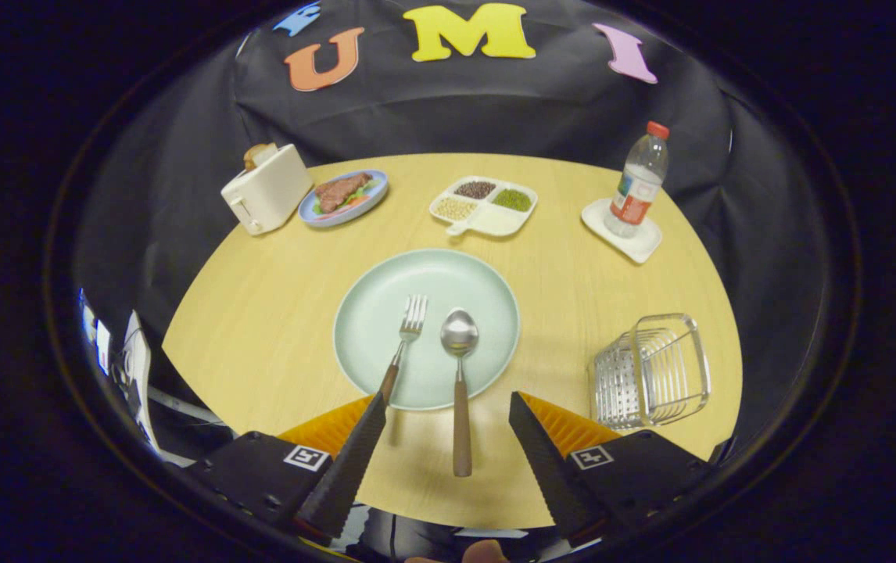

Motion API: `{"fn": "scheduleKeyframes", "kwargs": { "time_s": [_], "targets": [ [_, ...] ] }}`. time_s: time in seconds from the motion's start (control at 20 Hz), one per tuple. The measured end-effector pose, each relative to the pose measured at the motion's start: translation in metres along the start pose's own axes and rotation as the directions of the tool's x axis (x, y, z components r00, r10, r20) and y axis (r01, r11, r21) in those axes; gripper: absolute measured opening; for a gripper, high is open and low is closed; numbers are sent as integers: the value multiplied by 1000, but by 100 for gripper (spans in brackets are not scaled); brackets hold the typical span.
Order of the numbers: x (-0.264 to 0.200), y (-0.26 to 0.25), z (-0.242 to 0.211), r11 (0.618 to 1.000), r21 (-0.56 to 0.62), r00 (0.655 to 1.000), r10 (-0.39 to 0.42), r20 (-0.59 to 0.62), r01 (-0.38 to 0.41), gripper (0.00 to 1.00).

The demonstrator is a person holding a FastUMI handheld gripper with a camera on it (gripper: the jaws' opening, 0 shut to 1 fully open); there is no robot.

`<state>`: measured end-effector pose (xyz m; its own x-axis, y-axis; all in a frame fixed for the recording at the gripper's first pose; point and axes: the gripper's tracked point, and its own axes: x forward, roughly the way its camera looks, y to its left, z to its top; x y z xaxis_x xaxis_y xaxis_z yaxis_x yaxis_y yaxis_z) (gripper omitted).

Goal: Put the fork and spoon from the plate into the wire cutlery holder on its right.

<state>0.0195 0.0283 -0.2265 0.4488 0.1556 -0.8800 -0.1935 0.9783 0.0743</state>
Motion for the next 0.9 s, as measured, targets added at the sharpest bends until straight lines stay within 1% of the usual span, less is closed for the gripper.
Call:
{"fn": "scheduleKeyframes", "kwargs": {
  "time_s": [0.1, 0.2, 0.25, 0.3, 0.55, 0.6, 0.65, 0.7, 0.75, 0.85, 0.9],
  "targets": [
    [12, -4, -8, 1000, 3, 999, -11, -37, 11, 96],
    [23, -10, -10, 1000, 6, 999, -25, -47, 25, 88],
    [28, -12, -11, 999, 12, 998, -31, -52, 31, 82],
    [33, -12, -12, 999, 21, 998, -26, -60, 28, 80],
    [42, -8, -18, 998, 64, 994, 10, -106, -3, 34],
    [41, -12, -19, 998, 65, 994, 2, -105, 5, 29],
    [40, -12, -19, 998, 61, 994, 1, -109, 5, 17],
    [38, -12, -22, 999, 53, 994, 5, -111, 1, 15],
    [31, -13, -20, 999, 53, 993, 8, -116, -2, 16],
    [34, -10, -24, 998, 55, 993, 25, -117, -19, 3],
    [31, -11, -22, 997, 66, 993, 40, -107, -33, 4]
  ]
}}
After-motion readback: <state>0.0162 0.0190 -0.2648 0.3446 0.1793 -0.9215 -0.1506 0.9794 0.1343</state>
